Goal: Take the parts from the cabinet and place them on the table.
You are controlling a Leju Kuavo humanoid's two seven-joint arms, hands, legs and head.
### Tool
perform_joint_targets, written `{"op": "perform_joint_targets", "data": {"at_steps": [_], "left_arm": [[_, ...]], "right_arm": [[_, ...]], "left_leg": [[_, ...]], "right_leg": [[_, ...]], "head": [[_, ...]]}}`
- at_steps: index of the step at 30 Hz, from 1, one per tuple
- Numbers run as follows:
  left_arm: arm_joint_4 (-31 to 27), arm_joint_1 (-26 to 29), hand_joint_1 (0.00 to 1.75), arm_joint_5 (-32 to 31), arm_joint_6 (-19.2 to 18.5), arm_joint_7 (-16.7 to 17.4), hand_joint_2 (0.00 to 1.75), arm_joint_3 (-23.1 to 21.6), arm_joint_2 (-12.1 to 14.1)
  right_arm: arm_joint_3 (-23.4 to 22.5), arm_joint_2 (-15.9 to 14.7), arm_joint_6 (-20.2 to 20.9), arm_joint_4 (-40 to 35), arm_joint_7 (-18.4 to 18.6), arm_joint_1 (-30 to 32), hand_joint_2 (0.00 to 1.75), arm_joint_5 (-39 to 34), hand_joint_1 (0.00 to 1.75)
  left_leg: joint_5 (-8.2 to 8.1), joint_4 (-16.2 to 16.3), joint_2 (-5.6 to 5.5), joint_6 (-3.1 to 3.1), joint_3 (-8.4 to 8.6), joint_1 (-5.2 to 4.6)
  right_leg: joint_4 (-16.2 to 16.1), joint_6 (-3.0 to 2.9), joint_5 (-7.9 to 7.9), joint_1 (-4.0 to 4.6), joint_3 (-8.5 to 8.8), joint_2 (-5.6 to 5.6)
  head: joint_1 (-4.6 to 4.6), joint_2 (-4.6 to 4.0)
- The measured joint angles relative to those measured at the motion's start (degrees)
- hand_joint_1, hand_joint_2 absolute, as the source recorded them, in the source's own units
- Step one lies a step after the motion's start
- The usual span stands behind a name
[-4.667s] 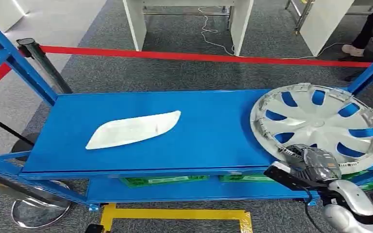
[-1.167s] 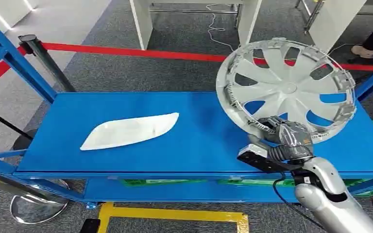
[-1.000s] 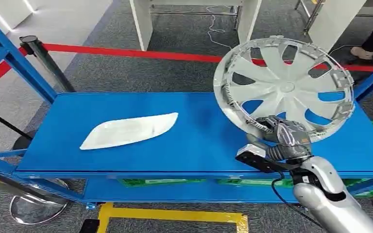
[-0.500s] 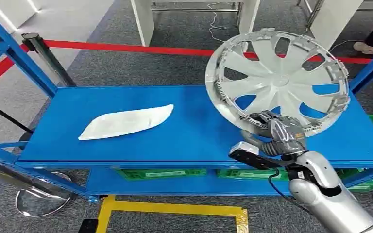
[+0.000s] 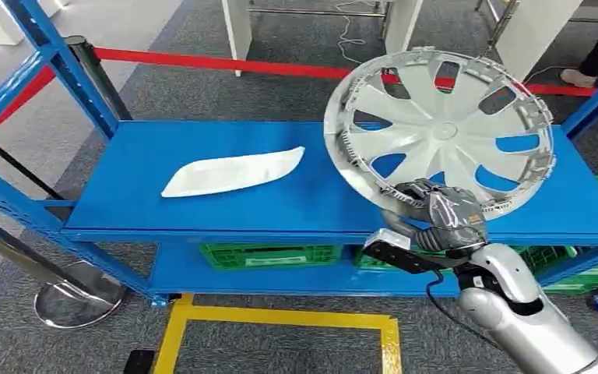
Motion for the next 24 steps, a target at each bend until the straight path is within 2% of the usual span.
{"op": "perform_joint_targets", "data": {"at_steps": [1, 2, 4, 5, 6, 7, 8, 9, 10, 11, 12, 13, 14, 15, 16, 17, 20, 21, 22, 23, 24], "left_arm": [[0.00, 0.03, 0.00, 0.00, 0.07, 0.00, 1.75, 0.00, -0.06], [0.00, 0.03, 0.00, -0.02, 0.22, 0.00, 1.75, 0.02, -0.04], [0.00, 0.08, 0.00, -0.02, 0.33, 0.02, 1.75, 0.04, -0.02], [0.00, 0.20, 0.00, 0.00, 0.35, 0.02, 1.75, 0.06, -0.02], [0.00, 0.29, 0.00, 0.00, 0.40, 0.02, 1.75, 0.11, 0.11], [0.00, 0.37, 0.00, 0.00, 0.42, 0.00, 1.75, 0.13, 0.13], [0.00, 0.37, 0.00, 0.00, 0.42, 0.02, 1.75, 0.13, 0.13], [0.00, 0.40, 0.00, 0.00, 0.42, 0.02, 1.75, 0.15, 0.18], [0.00, 0.41, 0.00, 0.00, 0.42, 0.02, 1.75, 0.17, 0.20], [0.00, 0.46, 0.00, 0.00, 0.42, 0.02, 1.75, 0.28, 0.20], [0.00, 0.47, 0.00, 0.02, 0.42, 0.02, 1.75, 0.48, 0.20], [0.00, 0.47, 0.00, 0.06, 0.42, 0.00, 1.75, 0.68, 0.20], [0.00, 0.46, 0.00, 0.20, 0.42, 0.00, 1.75, 0.79, 0.22], [0.00, 0.43, 0.00, 0.17, 0.42, -0.07, 1.75, 0.90, 0.24], [0.00, 0.35, 0.00, 0.17, 0.42, -0.15, 1.75, 0.92, 0.26], [0.00, 0.34, 0.00, 0.17, 0.44, -0.17, 1.75, 0.96, 0.31], [0.00, 0.58, 0.00, 0.20, 0.53, -0.24, 1.75, 1.07, 0.42], [0.00, 0.69, 0.00, 0.17, 0.55, -0.26, 1.75, 1.09, 0.44], [0.00, 0.61, 0.00, 0.17, 0.55, -0.26, 1.75, 1.09, 0.42], [0.00, 0.58, 0.00, 0.18, 0.59, -0.28, 1.75, 1.11, 0.44], [0.00, 0.58, 0.00, 0.15, 0.61, -0.31, 1.75, 1.11, 0.44]], "right_arm": [[0.00, 0.02, 0.00, 0.00, 0.02, -0.08, 1.75, 0.00, 1.75], [-0.02, 0.00, -0.11, -0.06, 0.00, 0.00, 1.75, -0.02, 1.75], [-0.02, 0.00, -0.26, -0.02, 0.02, 0.11, 1.75, -0.02, 1.75], [-0.04, 0.00, -0.28, -0.02, 0.02, 0.20, 1.75, -0.02, 1.75], [-0.02, 0.00, -0.33, -0.02, 0.02, 0.24, 1.75, -0.02, 1.75], [-0.02, 0.00, -0.37, -0.02, 0.02, 0.15, 1.75, -0.02, 1.75], [-0.04, 0.00, -0.59, -0.02, 0.04, 0.17, 1.75, -0.07, 1.75], [-0.11, 0.00, -0.81, -0.02, 0.11, 0.36, 1.75, -0.09, 1.75], [-0.13, 0.00, -0.92, -0.02, 0.13, 0.50, 1.75, -0.15, 1.75], [-0.18, 0.00, -1.03, -0.02, 0.15, 0.72, 1.75, -0.28, 1.75], [-0.26, 0.00, -1.07, -0.02, 0.19, 1.00, 1.75, -0.50, 1.75], [-0.39, 0.00, -1.11, -0.04, 0.28, 1.23, 1.75, -0.72, 1.75], [-0.68, -0.02, -1.18, -0.04, 0.28, 1.46, 1.75, -0.81, 1.75], [-1.01, -0.02, -1.31, -0.18, 0.28, 1.78, 1.75, -0.98, 1.75], [-1.36, -0.20, -1.40, -0.42, 0.28, 2.09, 1.75, -1.14, 1.75], [-1.81, -0.48, -1.59, -0.61, 0.30, 2.34, 1.75, -1.29, 1.75], [-2.84, -1.03, -2.05, -1.09, 0.24, 2.93, 1.75, -1.95, 1.75], [-3.26, -1.36, -2.12, -1.31, 0.17, 3.21, 1.75, -1.97, 1.75], [-3.63, -1.62, -2.30, -1.44, 0.06, 3.39, 1.75, -2.08, 1.75], [-4.02, -1.88, -2.38, -1.64, 0.00, 3.48, 1.75, -2.14, 1.75], [-4.39, -1.99, -2.51, -1.84, -0.05, 3.61, 1.75, -2.23, 1.75]], "left_leg": [[0.32, 0.20, -0.01, -0.18, -0.49, -0.16], [0.69, 0.43, 0.03, -0.36, -0.76, -0.29], [1.69, 0.35, 0.03, -0.90, -1.13, -0.04], [2.09, 0.26, 0.02, -1.15, -1.15, -0.04], [1.63, 0.53, -0.10, -1.41, -1.40, -0.08], [-0.72, 1.67, -0.16, -2.03, -1.88, -0.02], [-4.10, 4.79, -0.14, -2.50, -2.79, 0.33], [-7.62, 9.41, -0.10, -2.99, -3.85, 0.74], [-9.92, 13.62, -0.10, -3.32, -4.67, 1.04], [-10.72, 16.82, -0.09, -3.60, -4.95, 1.34], [-9.80, 17.52, -0.09, -3.79, -4.40, 1.61], [-7.78, 16.22, -0.08, -3.96, -2.84, 1.87], [-5.60, 12.78, -0.08, -4.07, -0.27, 2.03], [-4.25, 7.77, -0.08, -4.05, 3.14, 2.11], [-5.50, 2.54, -0.14, -3.89, 6.34, 2.15], [-6.74, -0.93, -0.27, -3.55, 8.43, 1.78], [-6.07, -0.80, -0.36, -2.50, 7.59, 1.22], [-5.15, -1.70, -0.16, -1.76, 7.12, 1.47], [-4.53, -1.69, 0.15, -1.26, 6.86, 1.45], [-3.91, -1.71, 0.15, -0.66, 6.11, 1.38], [-3.35, -1.67, 0.18, -0.55, 5.39, 1.22]], "right_leg": [[-5.09, -0.50, -2.04, 0.33, 3.15, -0.06], [-7.88, -0.36, -2.63, 0.34, 5.17, -0.04], [-7.81, -0.51, -2.34, 0.59, 4.73, 0.03], [-7.90, -0.80, -1.88, 0.66, 4.52, 0.02], [-8.47, -1.40, -1.04, -0.07, 3.75, -0.29], [-8.53, -1.69, -0.59, -0.01, 3.70, -0.27], [-8.45, -2.02, 0.09, -0.03, 3.06, -0.38], [-8.43, -2.02, 0.68, -0.03, 2.30, -0.42], [-8.37, -1.97, 1.23, -0.03, 1.57, -0.46], [-8.27, -1.90, 1.80, -0.06, 0.76, -0.49], [-8.16, -1.78, 2.31, -0.09, -0.06, -0.52], [-7.95, -1.61, 2.83, -0.16, -1.00, -0.53], [-7.68, -1.36, 3.28, -0.24, -1.90, -0.50], [-7.38, -1.03, 3.72, -0.35, -2.66, -0.48], [-7.13, -0.64, 4.09, -0.41, -3.11, -0.47], [-6.94, -0.20, 4.46, -0.30, -3.49, -0.52], [-7.57, 1.04, 6.08, -0.73, -3.64, -0.61], [-7.52, 1.48, 6.25, -0.79, -3.90, -0.48], [-6.68, 1.48, 4.33, -0.96, -4.55, -0.29], [-3.85, 1.48, 0.76, -0.87, -5.89, -0.16], [0.16, 1.51, -2.60, -0.86, -6.94, -0.08]], "head": [[-0.02, 0.00], [-0.22, 0.00], [-0.02, 0.00], [-0.04, 0.00], [0.00, 0.00], [-0.22, 0.00], [-0.50, 0.00], [-0.42, 0.00], [-0.48, 0.00], [-0.48, 0.00], [-0.48, 0.00], [-0.48, 0.00], [-0.48, 0.00], [-0.50, 0.00], [-0.50, 0.00], [-0.40, 0.00], [-0.37, 0.00], [-0.48, 0.00], [-0.35, 0.00], [-0.19, 0.00], [-0.13, 0.00]]}}
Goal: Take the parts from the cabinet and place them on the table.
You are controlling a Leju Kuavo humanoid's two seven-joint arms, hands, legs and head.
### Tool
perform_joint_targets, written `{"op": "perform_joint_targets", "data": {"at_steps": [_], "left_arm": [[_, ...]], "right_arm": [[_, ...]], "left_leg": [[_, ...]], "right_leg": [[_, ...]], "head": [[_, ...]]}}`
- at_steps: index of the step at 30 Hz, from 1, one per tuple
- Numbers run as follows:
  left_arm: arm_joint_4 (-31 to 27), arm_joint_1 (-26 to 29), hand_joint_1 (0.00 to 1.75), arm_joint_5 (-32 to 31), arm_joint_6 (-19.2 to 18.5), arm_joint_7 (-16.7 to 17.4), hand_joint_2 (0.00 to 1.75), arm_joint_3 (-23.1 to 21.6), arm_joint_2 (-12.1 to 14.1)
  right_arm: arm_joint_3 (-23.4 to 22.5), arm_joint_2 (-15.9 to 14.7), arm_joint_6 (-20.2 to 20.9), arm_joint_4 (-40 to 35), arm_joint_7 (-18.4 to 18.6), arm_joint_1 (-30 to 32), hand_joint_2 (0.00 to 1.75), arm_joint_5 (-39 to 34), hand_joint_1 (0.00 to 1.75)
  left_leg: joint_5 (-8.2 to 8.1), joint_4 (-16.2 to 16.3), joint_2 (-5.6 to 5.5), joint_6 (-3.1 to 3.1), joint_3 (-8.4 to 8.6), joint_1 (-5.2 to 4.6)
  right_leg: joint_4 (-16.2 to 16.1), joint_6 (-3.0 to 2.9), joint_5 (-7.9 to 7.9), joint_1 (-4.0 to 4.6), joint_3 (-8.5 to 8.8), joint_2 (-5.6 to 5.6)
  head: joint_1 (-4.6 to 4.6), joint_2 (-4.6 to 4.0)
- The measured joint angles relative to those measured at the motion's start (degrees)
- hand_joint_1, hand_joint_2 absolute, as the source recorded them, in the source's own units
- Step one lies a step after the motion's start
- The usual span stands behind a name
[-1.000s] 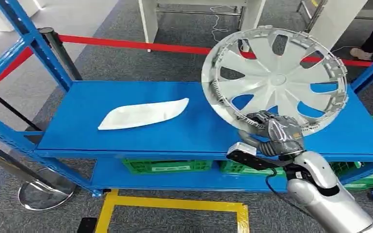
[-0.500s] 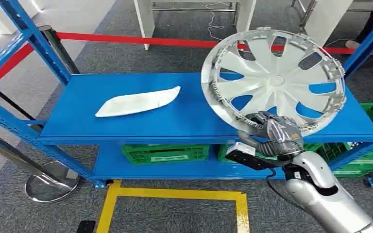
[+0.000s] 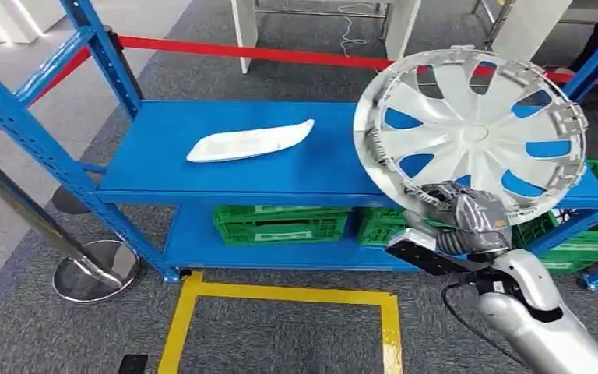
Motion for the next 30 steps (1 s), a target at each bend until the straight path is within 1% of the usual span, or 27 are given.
{"op": "perform_joint_targets", "data": {"at_steps": [1, 2, 3, 4, 5, 6, 7, 8, 9, 11, 12, 13, 14, 16, 17, 18, 19, 20, 21, 22, 23, 24, 25, 27, 28, 29, 30], "left_arm": [[0.00, 0.04, 0.00, 0.00, 0.02, 0.00, 1.75, 0.00, -0.04], [0.00, 0.06, 0.00, 0.00, 0.04, 0.00, 1.75, 0.00, -0.04], [0.00, 0.07, 0.00, 0.00, 0.04, -0.02, 1.75, 0.00, -0.02], [0.00, 0.06, 0.00, 0.02, 0.04, -0.04, 1.75, 0.02, 0.00], [0.00, 0.06, 0.00, 0.02, 0.04, -0.09, 1.75, 0.02, 0.00], [0.00, 0.06, 0.00, 0.04, 0.04, -0.17, 1.75, 0.02, -0.02], [0.00, 0.06, 0.00, 0.11, 0.04, -0.22, 1.75, 0.02, -0.02], [0.00, 0.10, 0.00, 0.20, 0.04, -0.26, 1.75, 0.04, -0.04], [0.00, 0.16, 0.00, 0.20, 0.07, -0.37, 1.75, 0.04, -0.04], [0.00, 0.15, 0.00, 0.20, 0.15, -0.46, 1.75, 0.07, -0.02], [0.00, 0.32, 0.00, 0.20, 0.18, -0.50, 1.75, 0.11, 0.00], [0.00, 0.46, 0.00, 0.20, 0.20, -0.63, 1.75, 0.22, 0.07], [0.00, 0.54, 0.00, 0.20, 0.20, -0.70, 1.75, 0.30, 0.07], [0.00, 0.54, 0.00, 0.20, 0.20, -0.72, 1.75, 0.37, 0.07], [0.00, 0.55, 0.00, 0.17, 0.20, -0.72, 1.75, 0.37, 0.07], [0.00, 0.57, 0.00, 0.18, 0.20, -0.72, 1.75, 0.37, 0.07], [0.00, 0.57, 0.00, 0.13, 0.20, -0.72, 1.75, 0.37, 0.07], [0.00, 0.56, 0.00, 0.07, 0.20, -0.72, 1.75, 0.37, 0.09], [0.00, 0.54, 0.00, 0.00, 0.20, -0.72, 1.75, 0.37, 0.11], [0.00, 0.50, 0.00, -0.02, 0.20, -0.72, 1.75, 0.37, 0.11], [0.00, 0.45, 0.00, -0.15, 0.24, -0.74, 1.75, 0.39, 0.15], [0.00, 0.40, 0.00, -0.17, 0.24, -0.81, 1.75, 0.37, 0.20], [0.00, 0.39, 0.00, -0.20, 0.26, -0.81, 1.75, 0.37, 0.20], [0.00, 0.53, 0.00, -0.22, 0.33, -0.83, 1.75, 0.39, 0.28], [0.00, 0.57, 0.00, -0.15, 0.35, -0.85, 1.75, 0.39, 0.26], [0.00, 0.53, 0.00, -0.17, 0.42, -0.87, 1.75, 0.42, 0.28], [0.00, 0.45, 0.00, -0.17, 0.44, -0.87, 1.75, 0.44, 0.31]], "right_arm": [[-0.35, -0.06, -0.19, -0.13, -0.02, 0.17, 1.75, -0.04, 1.75], [-0.66, -0.09, -0.22, -0.15, -0.02, 0.35, 1.75, -0.07, 1.75], [-0.85, -0.17, -0.22, -0.15, -0.02, 0.54, 1.75, -0.13, 1.75], [-1.07, -0.26, -0.24, -0.17, -0.02, 0.73, 1.75, -0.22, 1.75], [-1.27, -0.35, -0.24, -0.20, -0.02, 0.89, 1.75, -0.35, 1.75], [-1.51, -0.37, -0.24, -0.33, -0.02, 1.05, 1.75, -0.44, 1.75], [-1.77, -0.39, -0.26, -0.57, -0.02, 1.09, 1.75, -0.50, 1.75], [-2.03, -0.41, -0.28, -0.85, -0.02, 1.07, 1.75, -0.55, 1.75], [-2.32, -0.50, -0.37, -1.20, -0.04, 1.14, 1.75, -0.59, 1.75], [-2.49, -0.74, -0.48, -1.31, -0.11, 1.48, 1.75, -0.59, 1.75], [-2.60, -0.81, -0.48, -1.46, -0.17, 1.67, 1.75, -0.65, 1.75], [-2.73, -0.81, -0.48, -1.59, -0.37, 1.56, 1.75, -0.72, 1.75], [-2.93, -0.81, -0.44, -1.72, -0.46, 1.65, 1.75, -0.79, 1.75], [-3.30, -0.81, -0.31, -1.99, -0.48, 1.98, 1.75, -0.90, 1.75], [-3.47, -0.81, -0.20, -1.99, -0.48, 2.15, 1.75, -0.94, 1.75], [-3.54, -0.81, -0.09, -1.99, -0.48, 2.30, 1.75, -1.03, 1.75], [-3.65, -0.83, -0.02, -1.99, -0.48, 2.47, 1.75, -1.09, 1.75], [-3.74, -0.81, 0.04, -2.01, -0.46, 2.62, 1.75, -1.14, 1.75], [-3.84, -0.83, 0.11, -2.01, -0.46, 2.75, 1.75, -1.22, 1.75], [-3.93, -0.83, 0.15, -2.03, -0.46, 2.89, 1.75, -1.31, 1.75], [-4.00, -0.83, 0.18, -2.10, -0.44, 3.03, 1.75, -1.40, 1.75], [-4.13, -0.83, 0.35, -2.19, -0.42, 3.05, 1.75, -1.46, 1.75], [-4.26, -0.83, 0.48, -2.29, -0.42, 3.04, 1.75, -1.51, 1.75], [-4.26, -0.83, 0.79, -2.40, -0.42, 3.12, 1.75, -1.51, 1.75], [-4.26, -0.85, 0.90, -2.40, -0.44, 3.10, 1.75, -1.53, 1.75], [-4.30, -0.87, 1.01, -2.40, -0.39, 3.09, 1.75, -1.55, 1.75], [-4.37, -0.89, 1.18, -2.40, -0.33, 3.03, 1.75, -1.55, 1.75]], "left_leg": [[0.60, 0.02, 0.02, 0.18, -0.73, -0.18], [1.22, 0.11, 0.06, 0.25, -1.65, -0.33], [1.86, 0.18, 0.08, 0.27, -2.49, -0.47], [2.47, 0.25, 0.10, 0.24, -3.36, -0.56], [3.01, 0.36, 0.09, 0.21, -4.17, -0.64], [3.50, 0.48, 0.07, 0.13, -4.93, -0.67], [3.96, 0.76, 0.02, -0.04, -5.32, -0.68], [4.19, 1.16, -0.01, -0.30, -5.91, -1.15], [4.88, 1.33, 0.01, -0.50, -6.19, -1.07], [6.12, 1.16, 0.01, -0.94, -6.67, -0.79], [6.44, 1.13, -0.09, -1.27, -6.71, -0.92], [5.05, 1.74, -0.24, -1.62, -7.15, -0.77], [1.57, 4.20, -0.19, -2.09, -7.94, -0.66], [-5.25, 12.71, -0.12, -2.72, -9.95, -0.21], [-7.02, 16.73, -0.12, -2.92, -10.54, -0.07], [-6.86, 19.28, -0.12, -3.06, -10.47, 0.05], [-5.05, 19.38, -0.12, -3.10, -9.51, 0.19], [-2.90, 17.43, -0.11, -3.04, -7.73, 0.28], [-1.05, 13.37, -0.12, -2.89, -4.79, 0.30], [-0.51, 8.05, -0.14, -2.69, -1.06, 0.29], [-2.07, 3.12, -0.17, -2.45, 2.30, 0.22], [-3.20, -0.28, -0.23, -2.28, 3.95, 0.07], [-3.28, -0.34, -0.24, -2.25, 3.57, -0.06], [-2.46, -0.32, -0.21, -1.38, 2.75, -0.29], [-1.67, -0.72, 0.09, -0.74, 2.49, 0.10], [-1.13, -0.71, 0.12, -0.25, 1.93, -0.06], [-0.51, -0.64, 0.15, 0.13, 1.13, -0.14]], "right_leg": [[4.46, 0.05, -2.67, 0.07, -1.04, 0.04], [8.68, 0.10, -4.14, 0.16, -1.82, 0.05], [10.60, 0.01, -3.36, 0.23, -1.62, 0.05], [10.12, -0.09, -1.33, 0.24, -0.32, 0.04], [7.76, -0.27, 0.84, 0.25, 1.86, 0.05], [3.71, -0.53, 2.32, 0.30, 5.00, 0.05], [-1.74, -0.82, 2.14, 0.39, 9.07, 0.05], [-7.24, -0.91, 0.47, 0.73, 13.52, 0.00], [-9.84, -0.98, -0.72, 0.61, 14.56, 0.06], [-9.52, -1.27, -0.28, 0.97, 13.75, 0.13], [-9.83, -1.70, 0.30, 0.86, 13.09, 0.06], [-10.03, -2.27, 1.01, 0.52, 13.16, -0.36], [-10.04, -2.93, 1.55, 0.52, 12.00, -0.28], [-9.91, -3.14, 2.91, 0.56, 10.75, -0.35], [-9.86, -3.11, 3.51, 0.57, 9.93, -0.36], [-9.70, -3.07, 4.15, 0.56, 9.00, -0.38], [-9.49, -2.99, 4.75, 0.55, 8.00, -0.40], [-9.22, -2.87, 5.25, 0.55, 7.03, -0.39], [-8.90, -2.71, 5.74, 0.52, 6.07, -0.38], [-8.59, -2.44, 6.13, 0.51, 5.41, -0.35], [-8.32, -2.17, 6.43, 0.61, 4.92, -0.35], [-8.08, -1.78, 6.88, 0.72, 4.55, -0.41], [-8.09, -1.34, 7.53, 0.63, 4.16, -0.44], [-8.24, -0.50, 8.48, 0.43, 3.92, -0.45], [-7.70, -0.33, 7.62, 0.17, 3.44, -0.30], [-6.30, -0.26, 5.14, 0.20, 2.36, -0.15], [-2.73, -0.16, 1.48, 0.20, 1.20, -0.05]], "head": [[-0.06, 0.00], [-0.04, 0.00], [-0.02, 0.00], [-0.07, 0.00], [-0.04, 0.00], [-0.07, 0.00], [-0.02, 0.00], [0.00, 0.00], [-0.18, 0.00], [-0.04, 0.00], [-0.11, 0.00], [-0.04, 0.00], [-0.29, 0.00], [-0.35, 0.00], [-0.42, 0.00], [-0.42, 0.00], [-0.44, 0.00], [-0.42, 0.00], [-0.42, 0.00], [-0.44, 0.00], [-0.42, 0.00], [-0.24, 0.00], [-0.37, 0.00], [-0.37, 0.00], [-0.37, 0.00], [-0.24, 0.00], [-0.20, 0.00]]}}
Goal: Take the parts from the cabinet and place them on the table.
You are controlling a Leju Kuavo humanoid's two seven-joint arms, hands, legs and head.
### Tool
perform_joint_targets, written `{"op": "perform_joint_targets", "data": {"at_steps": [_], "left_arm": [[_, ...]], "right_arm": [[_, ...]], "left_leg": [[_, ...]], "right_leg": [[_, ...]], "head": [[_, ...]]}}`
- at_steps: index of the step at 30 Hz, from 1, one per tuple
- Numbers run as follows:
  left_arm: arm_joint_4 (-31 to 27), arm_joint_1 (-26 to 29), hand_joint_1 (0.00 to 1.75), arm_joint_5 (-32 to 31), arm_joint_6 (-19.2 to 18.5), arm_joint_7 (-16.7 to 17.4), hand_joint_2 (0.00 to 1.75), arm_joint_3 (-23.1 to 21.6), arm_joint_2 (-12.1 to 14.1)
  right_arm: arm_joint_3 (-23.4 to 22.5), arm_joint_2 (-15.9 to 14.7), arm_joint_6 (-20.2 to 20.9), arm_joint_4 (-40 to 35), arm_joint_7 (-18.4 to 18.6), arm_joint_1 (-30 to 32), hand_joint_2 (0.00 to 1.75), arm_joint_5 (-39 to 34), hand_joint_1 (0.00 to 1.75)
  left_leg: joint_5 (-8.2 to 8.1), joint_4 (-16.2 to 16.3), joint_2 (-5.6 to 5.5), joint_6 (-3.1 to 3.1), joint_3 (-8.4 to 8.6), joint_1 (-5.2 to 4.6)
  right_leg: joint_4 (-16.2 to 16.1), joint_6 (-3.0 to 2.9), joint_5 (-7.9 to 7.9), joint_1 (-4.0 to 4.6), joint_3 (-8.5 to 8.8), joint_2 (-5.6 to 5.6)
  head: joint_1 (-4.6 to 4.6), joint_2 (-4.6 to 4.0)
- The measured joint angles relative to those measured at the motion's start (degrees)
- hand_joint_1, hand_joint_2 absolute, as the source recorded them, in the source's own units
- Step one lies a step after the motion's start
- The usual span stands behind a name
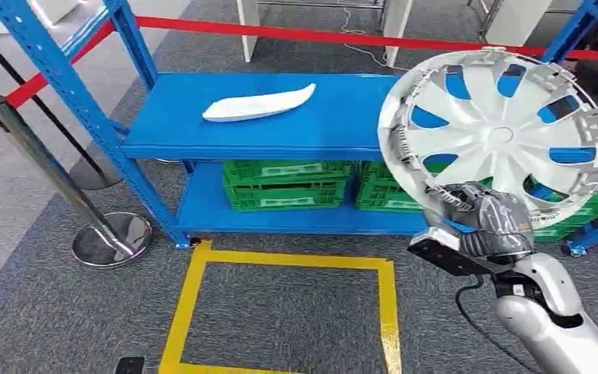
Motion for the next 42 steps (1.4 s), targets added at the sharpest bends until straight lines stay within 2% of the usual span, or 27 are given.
{"op": "perform_joint_targets", "data": {"at_steps": [1, 2, 3, 4, 6, 7, 9, 10, 12, 13, 15, 17, 18, 20, 22, 23, 27, 29, 30, 32, 33, 34, 36, 38, 39, 40, 42], "left_arm": [[0.00, -0.01, 0.00, -0.09, 0.04, 0.00, 1.75, 0.02, 0.00], [0.00, -0.01, 0.00, -0.13, 0.04, -0.06, 1.75, 0.04, 0.00], [0.00, 0.00, 0.00, -0.20, 0.04, -0.39, 1.75, 0.09, 0.00], [0.00, 0.01, 0.00, -0.33, 0.04, -0.70, 1.75, 0.11, 0.02], [0.00, 0.01, 0.00, -0.44, -0.07, -1.11, 1.75, 0.13, 0.02], [0.00, 0.01, 0.00, -0.44, -0.11, -1.11, 1.75, 0.17, 0.02], [0.00, 0.04, 0.00, -0.44, -0.15, -1.09, 1.75, 0.28, 0.04], [0.00, 0.05, 0.00, -0.44, -0.22, -1.09, 1.75, 0.35, 0.06], [0.00, 0.09, 0.00, -0.44, -0.28, -1.09, 1.75, 0.44, 0.09], [0.00, 0.19, 0.00, -0.44, -0.28, -1.09, 1.75, 0.50, 0.13], [0.00, 0.31, 0.00, -0.44, -0.37, -1.09, 1.75, 0.52, 0.15], [0.00, 0.36, 0.00, -0.61, -0.59, -1.03, 1.75, 0.55, 0.15], [0.00, 0.42, 0.00, -0.66, -0.61, -1.00, 1.75, 0.59, 0.15], [0.00, 0.51, 0.00, -0.72, -0.63, -1.00, 1.75, 0.59, 0.15], [0.00, 0.52, 0.00, -0.79, -0.66, -0.98, 1.75, 0.61, 0.15], [0.00, 0.55, 0.00, -0.79, -0.70, -0.98, 1.75, 0.63, 0.22], [0.00, 0.61, 0.00, -0.76, -0.79, -0.98, 1.75, 0.83, 0.33], [0.00, 0.49, 0.00, -0.74, -0.79, -0.94, 1.75, 0.85, 0.30], [0.00, 0.39, 0.00, -0.74, -0.83, -0.94, 1.75, 0.85, 0.30], [0.00, 0.39, 0.00, -0.74, -1.03, -0.94, 1.75, 0.87, 0.17], [0.00, 0.43, 0.00, -0.74, -1.07, -0.94, 1.75, 0.90, 0.17], [0.00, 0.43, 0.00, -0.74, -1.22, -0.92, 1.75, 0.92, 0.17], [0.00, 0.37, 0.00, -0.74, -1.51, -0.92, 1.75, 0.92, 0.15], [0.00, 0.27, 0.00, -0.83, -1.62, -0.90, 1.75, 0.92, 0.11], [0.00, 0.18, 0.00, -0.83, -1.62, -0.85, 1.75, 0.94, 0.20], [0.00, 0.12, 0.00, -0.85, -1.60, -0.83, 1.75, 0.94, 0.20], [0.00, 0.27, 0.00, -0.92, -1.49, -0.74, 1.75, 0.94, 0.20]], "right_arm": [[-0.02, 0.02, 0.18, 0.00, 0.00, -0.03, 1.75, 0.00, 1.75], [-0.02, 0.02, 0.33, 0.00, 0.04, -0.02, 1.75, 0.00, 1.75], [-0.02, 0.00, 0.48, 0.00, 0.09, -0.01, 1.75, -0.02, 1.75], [-0.02, 0.02, 0.50, 0.00, 0.20, 0.01, 1.75, -0.04, 1.75], [-0.07, 0.00, 0.63, 0.00, 0.42, 0.02, 1.75, -0.15, 1.75], [-0.15, 0.00, 0.74, 0.00, 0.50, 0.01, 1.75, -0.28, 1.75], [-0.39, -0.02, 0.83, -0.02, 0.61, -0.03, 1.75, -0.37, 1.75], [-0.48, -0.02, 0.88, -0.04, 0.68, -0.06, 1.75, -0.39, 1.75], [-0.52, -0.07, 0.90, -0.07, 0.81, 0.11, 1.75, -0.39, 1.75], [-0.52, -0.07, 0.92, -0.07, 0.83, 0.10, 1.75, -0.39, 1.75], [-0.52, -0.09, 1.26, -0.09, 1.07, 0.02, 1.75, -0.39, 1.75], [-0.57, -0.09, 1.93, -0.07, 1.64, 0.08, 1.75, -0.24, 1.75], [-0.57, -0.11, 2.28, -0.07, 1.86, 0.12, 1.75, -0.17, 1.75], [-0.57, -0.11, 2.97, -0.07, 2.14, 0.28, 1.75, -0.39, 1.75], [-0.59, -0.13, 3.63, -0.07, 2.21, 0.32, 1.75, -1.33, 1.75], [-0.59, -0.13, 3.85, -0.07, 2.19, 0.33, 1.75, -1.66, 1.75], [-0.61, -0.48, 4.37, -0.07, 1.99, 0.25, 1.75, -1.92, 1.75], [-0.66, -0.92, 4.31, -0.18, 1.99, 0.27, 1.75, -1.47, 1.75], [-0.66, -1.07, 4.28, -0.20, 1.95, 0.10, 1.75, -1.05, 1.75], [-0.63, -1.16, 4.26, -0.20, 1.84, 0.13, 1.75, -0.26, 1.75], [-0.63, -1.20, 4.24, -0.20, 1.81, 0.11, 1.75, 0.20, 1.75], [-0.63, -1.27, 4.24, -0.20, 1.77, 0.11, 1.75, 0.50, 1.75], [-0.63, -1.38, 4.22, -0.20, 1.77, 0.05, 1.75, 0.85, 1.75], [-0.63, -1.51, 4.22, -0.31, 1.79, -0.13, 1.75, 1.01, 1.75], [-0.59, -1.53, 4.24, -0.31, 1.79, -0.42, 1.75, 1.05, 1.75], [-0.55, -1.64, 4.26, -0.39, 1.79, -0.66, 1.75, 1.09, 1.75], [-0.44, -1.75, 4.33, -0.46, 1.84, -0.85, 1.75, 1.14, 1.75]], "left_leg": [[0.68, 0.02, 0.00, 0.06, -0.84, -0.11], [1.33, 0.07, 0.01, 0.15, -1.66, -0.24], [1.91, 0.15, 0.02, 0.18, -2.54, -0.35], [2.29, 0.17, 0.02, 0.17, -3.39, -0.39], [3.35, 0.48, 0.02, -0.04, -5.03, -0.42], [3.80, 0.78, 0.00, -0.23, -5.78, -0.42], [4.22, 1.81, -0.11, -0.72, -6.62, -0.73], [4.57, 2.02, -0.10, -1.10, -6.89, -0.82], [5.20, 1.96, -0.10, -1.73, -7.15, -0.63], [5.01, 2.34, -0.14, -1.96, -7.42, -0.59], [0.06, 6.61, -0.19, -2.77, -8.90, -0.34], [-4.78, 15.35, -0.18, -3.34, -11.55, 0.03], [-5.75, 19.03, -0.18, -3.50, -12.50, 0.20], [-3.48, 17.47, -0.18, -3.51, -10.74, 0.40], [0.91, 8.72, -0.19, -3.10, -5.99, 0.40], [1.68, 4.63, -0.30, -2.68, -4.09, 0.31], [1.00, 2.81, -0.34, -2.00, -3.72, -0.33], [1.49, 1.35, -0.15, -1.04, -3.35, 0.19], [1.57, 1.31, -0.16, -0.68, -3.47, 0.27], [1.61, 1.32, -0.22, -0.51, -3.61, 0.20], [1.62, 1.33, -0.26, -0.49, -3.65, 0.17], [1.64, 1.34, -0.33, -0.49, -3.63, 0.17], [1.66, 1.45, -0.70, -0.53, -3.57, 0.24], [1.47, 2.09, -1.21, -0.86, -3.76, 0.25], [1.35, 2.71, -1.41, -1.24, -4.41, -0.19], [1.58, 3.30, -1.71, -1.48, -5.15, -0.16], [2.07, 3.21, -2.16, -2.08, -5.65, -0.02]], "right_leg": [[5.02, 0.10, -3.38, 0.04, -1.29, 0.08], [9.26, 0.22, -5.36, 0.06, -2.26, 0.11], [12.41, 0.24, -5.58, 0.06, -2.70, 0.11], [13.07, 0.23, -4.07, 0.06, -2.15, 0.11], [8.89, 0.05, 1.11, 0.06, 1.83, 0.10], [3.86, -0.10, 2.07, 0.06, 5.53, 0.08], [-5.87, -0.29, -1.27, 0.32, 12.46, 0.18], [-6.83, -0.54, -2.25, 0.32, 12.63, 0.11], [-6.58, -1.39, -2.01, 0.51, 11.47, 0.20], [-6.91, -2.17, -1.50, 0.09, 11.36, 0.07], [-6.86, -3.10, -0.81, 0.18, 11.43, -0.02], [-6.72, -3.18, -0.21, 0.28, 10.75, -0.03], [-6.56, -3.14, -0.02, 0.32, 10.37, 0.00], [-6.02, -3.08, 0.03, 0.33, 9.77, 0.02], [-5.55, -2.89, -0.11, 0.33, 9.61, 0.07], [-5.45, -2.73, -0.22, 0.28, 9.44, 0.06], [-5.42, -1.53, 0.42, 0.14, 8.39, 0.11], [-4.48, -0.97, -0.86, 0.17, 7.45, 0.16], [-1.88, -0.93, -2.54, 0.19, 6.12, 0.17], [7.77, -0.59, -6.62, 0.09, 1.60, 0.20], [11.76, -0.41, -7.71, 0.09, -0.44, 0.20], [13.00, -0.29, -7.33, 0.06, -1.19, 0.20], [7.80, -0.14, -3.30, -0.12, 1.21, 0.20], [-2.40, 0.18, 1.40, -0.63, 6.16, 1.16], [-3.62, 0.44, 0.37, -0.61, 7.32, 2.65], [-3.90, -0.11, 0.22, -0.72, 7.06, 2.47], [-3.47, -0.47, 0.39, -0.44, 6.43, 2.07]], "head": [[0.02, 0.00], [-0.02, 0.00], [0.00, 0.00], [-0.02, 0.00], [-0.02, 0.00], [0.00, 0.00], [-0.07, 0.00], [0.00, 0.00], [0.00, 0.00], [0.04, 0.00], [-0.20, 0.00], [-0.18, 0.00], [-0.13, 0.00], [-0.20, 0.00], [-0.20, 0.00], [-0.15, 0.00], [-0.11, 0.00], [0.00, 0.00], [0.15, 0.00], [0.26, 0.00], [0.24, 0.00], [0.26, 0.00], [0.26, 0.00], [0.31, 0.00], [0.37, 0.00], [0.20, 0.00], [0.20, 0.00]]}}
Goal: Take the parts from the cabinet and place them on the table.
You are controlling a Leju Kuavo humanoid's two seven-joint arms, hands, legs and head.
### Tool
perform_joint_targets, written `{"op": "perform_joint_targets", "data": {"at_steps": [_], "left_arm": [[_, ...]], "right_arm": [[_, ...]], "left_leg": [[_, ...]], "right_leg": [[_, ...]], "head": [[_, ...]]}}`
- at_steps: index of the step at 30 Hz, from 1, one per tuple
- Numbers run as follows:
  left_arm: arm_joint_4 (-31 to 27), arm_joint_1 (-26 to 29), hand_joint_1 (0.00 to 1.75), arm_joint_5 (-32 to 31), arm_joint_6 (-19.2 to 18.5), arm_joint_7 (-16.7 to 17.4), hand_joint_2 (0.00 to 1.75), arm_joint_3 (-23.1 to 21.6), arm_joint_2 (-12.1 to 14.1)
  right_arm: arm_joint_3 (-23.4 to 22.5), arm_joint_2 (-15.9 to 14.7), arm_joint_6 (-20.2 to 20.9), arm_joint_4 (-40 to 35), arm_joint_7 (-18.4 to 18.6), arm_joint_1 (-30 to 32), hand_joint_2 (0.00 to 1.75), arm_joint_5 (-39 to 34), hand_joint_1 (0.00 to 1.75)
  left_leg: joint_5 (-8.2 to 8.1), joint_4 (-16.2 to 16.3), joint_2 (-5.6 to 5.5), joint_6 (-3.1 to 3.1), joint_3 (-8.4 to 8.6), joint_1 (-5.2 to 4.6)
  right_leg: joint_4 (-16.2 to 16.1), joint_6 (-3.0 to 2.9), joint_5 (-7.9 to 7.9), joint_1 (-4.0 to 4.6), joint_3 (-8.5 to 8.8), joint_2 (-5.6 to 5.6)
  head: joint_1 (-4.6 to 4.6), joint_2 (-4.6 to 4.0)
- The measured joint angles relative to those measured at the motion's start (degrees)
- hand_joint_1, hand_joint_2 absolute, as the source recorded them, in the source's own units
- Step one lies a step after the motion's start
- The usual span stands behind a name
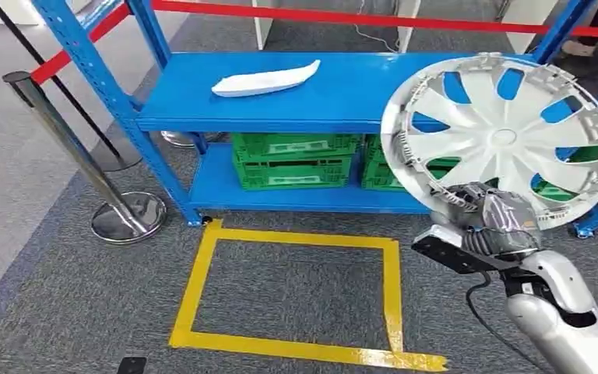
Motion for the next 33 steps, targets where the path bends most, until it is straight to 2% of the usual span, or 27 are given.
{"op": "perform_joint_targets", "data": {"at_steps": [1, 2, 3, 5, 6, 7, 8, 9, 10, 11, 12, 13, 16, 17, 18, 19, 21, 22, 23, 24, 25, 26, 27, 28, 31, 32, 33], "left_arm": [[0.00, 0.12, 0.00, -0.07, 0.00, 0.04, 1.75, 0.00, 0.02], [0.00, 0.12, 0.00, -0.09, 0.00, 0.15, 1.75, 0.02, 0.02], [0.00, 0.05, 0.00, -0.09, 0.00, 0.17, 1.75, 0.02, 0.02], [0.00, -0.06, 0.00, -0.09, -0.02, 0.22, 1.75, 0.00, 0.00], [0.00, -0.02, 0.00, -0.11, -0.07, 0.24, 1.75, 0.00, -0.02], [0.00, 0.05, 0.00, -0.09, -0.11, 0.24, 1.75, 0.00, -0.04], [0.00, 0.08, 0.00, -0.11, -0.13, 0.26, 1.75, 0.02, -0.04], [0.00, 0.06, 0.00, -0.11, -0.13, 0.26, 1.75, 0.00, -0.02], [0.00, 0.03, 0.00, -0.15, -0.13, 0.26, 1.75, 0.00, -0.02], [0.00, 0.01, 0.00, -0.29, -0.13, 0.26, 1.75, 0.00, -0.02], [0.00, -0.05, 0.00, -0.37, -0.13, 0.26, 1.75, 0.00, 0.00], [0.00, -0.14, 0.00, -0.44, -0.11, 0.26, 1.75, 0.00, 0.00], [0.00, -0.12, 0.00, -0.41, -0.11, 0.26, 1.75, 0.02, 0.07], [0.00, -0.12, 0.00, -0.44, -0.13, 0.26, 1.75, 0.02, 0.07], [0.00, -0.21, 0.00, -0.46, -0.11, 0.26, 1.75, 0.02, 0.00], [0.00, -0.36, 0.00, -0.46, -0.13, 0.26, 1.75, 0.02, 0.00], [0.00, -0.40, 0.00, -0.50, -0.15, 0.26, 1.75, 0.02, -0.15], [0.00, -0.35, 0.00, -0.50, -0.18, 0.26, 1.75, 0.02, -0.13], [0.00, -0.31, 0.00, -0.50, -0.18, 0.26, 1.75, 0.02, -0.13], [0.00, -0.32, 0.00, -0.50, -0.18, 0.26, 1.75, 0.02, -0.15], [0.00, -0.36, 0.00, -0.50, -0.20, 0.26, 1.75, 0.02, -0.22], [0.00, -0.39, 0.00, -0.50, -0.20, 0.26, 1.75, 0.02, -0.26], [0.00, -0.38, 0.00, -0.52, -0.20, 0.26, 1.75, 0.02, -0.24], [0.00, -0.51, 0.00, -0.50, -0.20, 0.26, 1.75, 0.02, -0.22], [0.00, -0.11, 0.00, -0.50, -0.20, 0.37, 1.75, 0.02, -0.17], [0.00, -0.02, 0.00, -0.50, -0.20, 0.39, 1.75, 0.02, -0.09], [0.00, 0.04, 0.00, -0.50, -0.20, 0.39, 1.75, 0.02, -0.13]], "right_arm": [[0.02, -0.02, 0.04, 0.00, 0.02, -0.31, 1.75, -0.04, 1.75], [0.02, -0.11, 0.11, -0.02, 0.09, -0.62, 1.75, -0.07, 1.75], [0.02, -0.11, 0.11, -0.02, 0.13, -0.78, 1.75, -0.07, 1.75], [0.02, -0.11, 0.13, -0.02, 0.11, -0.98, 1.75, -0.07, 1.75], [0.04, -0.11, 0.13, -0.02, 0.09, -1.03, 1.75, -0.04, 1.75], [0.07, -0.11, 0.15, -0.02, 0.00, -1.07, 1.75, -0.02, 1.75], [0.09, -0.11, 0.17, -0.02, 0.00, -1.11, 1.75, -0.02, 1.75], [0.09, -0.11, 0.17, -0.02, 0.00, -1.22, 1.75, -0.02, 1.75], [0.09, -0.11, 0.17, -0.02, 0.00, -1.32, 1.75, -0.02, 1.75], [0.09, -0.11, 0.17, -0.02, 0.00, -1.46, 1.75, -0.02, 1.75], [0.09, -0.11, 0.17, -0.02, 0.00, -1.60, 1.75, 0.00, 1.75], [0.09, -0.17, 0.22, -0.02, 0.00, -1.77, 1.75, 0.02, 1.75], [0.28, -0.31, 0.59, -0.02, -0.33, -2.10, 1.75, 0.00, 1.75], [0.39, -0.46, 0.70, -0.02, -0.35, -2.23, 1.75, -0.02, 1.75], [0.50, -0.57, 0.85, -0.02, -0.37, -2.31, 1.75, -0.11, 1.75], [0.61, -0.83, 1.05, -0.02, -0.44, -2.52, 1.75, -0.13, 1.75], [0.92, -1.14, 1.33, 0.00, -0.50, -2.59, 1.75, -0.15, 1.75], [1.07, -1.22, 1.42, 0.00, -0.52, -2.60, 1.75, -0.15, 1.75], [1.18, -1.31, 1.53, 0.00, -0.57, -2.61, 1.75, -0.17, 1.75], [1.25, -1.38, 1.55, 0.00, -0.59, -2.63, 1.75, -0.17, 1.75], [1.31, -1.51, 1.57, 0.00, -0.57, -2.69, 1.75, -0.24, 1.75], [1.31, -1.57, 1.57, 0.00, -0.57, -2.74, 1.75, -0.28, 1.75], [1.37, -1.64, 1.57, 0.02, -0.57, -2.81, 1.75, -0.28, 1.75], [1.51, -1.70, 1.57, -0.02, -0.61, -2.81, 1.75, -0.28, 1.75], [1.73, -1.81, 1.62, 0.00, -0.63, -2.72, 1.75, -0.22, 1.75], [1.84, -1.81, 1.62, 0.00, -0.61, -2.85, 1.75, -0.24, 1.75], [1.90, -1.84, 1.62, 0.00, -0.55, -3.02, 1.75, -0.24, 1.75]], "left_leg": [[-0.02, 0.13, -0.24, -0.24, -0.12, 0.04], [-0.88, 0.72, -0.01, -0.52, -0.39, 0.14], [-2.53, 2.83, 0.66, -0.84, -1.31, 0.14], [-6.96, 11.63, 1.27, -1.25, -4.93, 0.41], [-8.54, 15.73, 1.37, -1.31, -6.60, 0.47], [-9.01, 18.02, 1.38, -1.30, -7.44, 0.48], [-7.93, 17.24, 1.39, -1.18, -6.84, 0.48], [-5.81, 13.98, 1.44, -0.97, -5.17, 0.46], [-3.32, 9.22, 1.62, -0.70, -2.73, 0.40], [-1.03, 4.11, 2.27, -0.32, -0.15, 0.26], [-1.26, 1.42, 3.57, -0.06, 1.33, -0.17], [-1.17, 0.46, 3.55, 0.16, 1.45, -0.48], [-1.27, -0.12, 2.79, 0.66, 1.01, -0.49], [-0.77, -0.94, 2.60, 1.22, 1.42, 0.09], [-0.61, -1.08, 2.38, 1.46, 1.46, 0.05], [-0.55, -1.07, 2.08, 1.64, 1.38, 0.06], [-0.54, -1.05, 1.56, 1.78, 1.32, 0.02], [-0.54, -0.97, 1.24, 1.78, 1.32, 0.02], [-0.54, -0.92, 0.95, 1.78, 1.34, 0.02], [-0.55, -0.82, 0.50, 1.77, 1.34, 0.06], [-0.58, -0.63, -0.07, 1.72, 1.36, 0.16], [-0.74, -0.37, -0.55, 1.49, 1.35, 0.28], [-0.88, -0.19, -0.91, 1.16, 1.16, 0.32], [-0.96, 0.72, -1.35, 0.85, 0.50, -0.10], [-0.38, 0.39, -2.29, 0.08, -0.06, 0.21], [-0.69, 0.61, -2.56, -0.14, -0.19, 0.20], [-1.83, 1.76, -0.77, -0.48, -0.65, 0.08]], "right_leg": [[-0.11, -0.44, 0.23, -0.07, -0.02, -0.29], [-0.35, -0.98, 0.42, -0.21, 0.08, -0.86], [-0.35, -1.32, 0.48, -0.17, 0.05, -1.14], [-0.35, -1.70, 0.46, 0.10, -0.04, -1.95], [-0.34, -1.79, 0.43, 0.22, -0.05, -2.33], [-0.34, -1.82, 0.43, 0.33, -0.04, -2.70], [-0.34, -1.83, 0.43, 0.41, 0.02, -3.06], [-0.34, -1.83, 0.42, 0.47, 0.07, -3.35], [-0.34, -1.82, 0.41, 0.50, 0.22, -3.64], [-0.34, -1.81, 0.35, 0.51, 0.38, -3.92], [-0.35, -1.71, 0.29, 0.58, 0.29, -4.16], [-0.20, -1.47, 0.33, 0.77, -0.03, -4.30], [-0.51, -0.68, 0.63, 0.75, -0.18, -5.20], [-0.25, -0.39, 0.02, 0.57, -0.75, -4.96], [1.19, -0.28, -1.16, 0.51, -1.30, -3.65], [4.84, -0.23, -3.23, 0.53, -2.92, -2.66], [14.42, 0.15, -7.12, 0.52, -7.45, -2.00], [17.18, 0.28, -7.60, 0.53, -8.88, -1.92], [17.25, 0.35, -6.77, 0.49, -9.04, -1.92], [14.72, 0.42, -4.68, 0.38, -7.94, -1.91], [9.66, 0.44, -1.73, 0.26, -5.50, -1.82], [4.02, 0.48, 0.93, 0.08, -2.72, -1.25], [1.30, 0.56, 0.44, -0.17, -1.30, 0.51], [-0.24, 0.43, 0.30, -0.16, -0.16, 0.86], [0.37, -0.39, 0.32, 0.19, -0.75, -0.07], [0.06, -0.86, 0.56, -0.24, -0.65, -0.64], [0.05, -1.12, 0.62, -0.15, -0.59, -1.01]], "head": [[0.00, 0.00], [0.00, 0.00], [-0.39, 0.00], [-0.37, 0.00], [-0.35, 0.00], [-0.37, 0.00], [-0.35, 0.00], [-0.37, 0.00], [-0.35, 0.00], [-0.37, 0.00], [-0.31, 0.00], [-0.35, 0.00], [-0.35, 0.00], [-0.28, 0.00], [-0.20, 0.00], [-0.04, 0.00], [0.15, 0.00], [0.15, 0.00], [0.15, 0.00], [0.15, 0.00], [0.13, 0.00], [0.18, 0.00], [0.15, 0.00], [0.16, 0.00], [0.11, 0.00], [0.11, 0.00], [-0.05, 0.00]]}}
